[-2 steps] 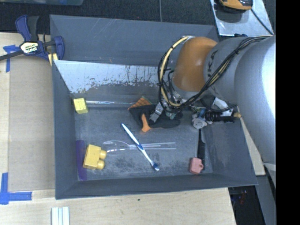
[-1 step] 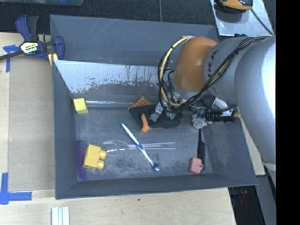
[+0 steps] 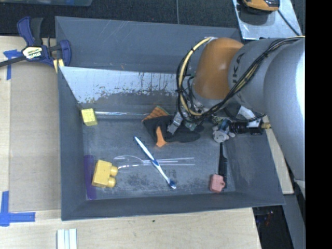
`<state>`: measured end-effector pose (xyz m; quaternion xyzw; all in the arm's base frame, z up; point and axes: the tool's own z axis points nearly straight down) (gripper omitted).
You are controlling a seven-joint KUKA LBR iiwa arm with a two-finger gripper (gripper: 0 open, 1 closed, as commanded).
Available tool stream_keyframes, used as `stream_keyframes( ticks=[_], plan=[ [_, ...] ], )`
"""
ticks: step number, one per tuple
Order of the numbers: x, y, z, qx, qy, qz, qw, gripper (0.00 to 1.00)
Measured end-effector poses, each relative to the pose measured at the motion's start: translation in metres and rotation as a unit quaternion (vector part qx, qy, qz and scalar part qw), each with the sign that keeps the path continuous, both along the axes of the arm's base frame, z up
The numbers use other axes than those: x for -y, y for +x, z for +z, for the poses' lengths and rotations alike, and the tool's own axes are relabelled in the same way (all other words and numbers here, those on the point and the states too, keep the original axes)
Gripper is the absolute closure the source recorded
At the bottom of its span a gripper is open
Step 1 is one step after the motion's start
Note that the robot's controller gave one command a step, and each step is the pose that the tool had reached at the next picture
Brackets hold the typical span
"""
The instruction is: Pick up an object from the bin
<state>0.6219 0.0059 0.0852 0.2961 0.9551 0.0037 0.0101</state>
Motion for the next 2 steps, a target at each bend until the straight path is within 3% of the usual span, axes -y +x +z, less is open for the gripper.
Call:
stream_keyframes(
  ticks=[1,2],
  plan=[
    [0.000,-0.001,0.033,-0.0019,0.000,0.000,1.0000,1.00],
    [0.001,0.001,0.074,0.0026,0.000,0.001,1.0000,1.00]
  ],
)
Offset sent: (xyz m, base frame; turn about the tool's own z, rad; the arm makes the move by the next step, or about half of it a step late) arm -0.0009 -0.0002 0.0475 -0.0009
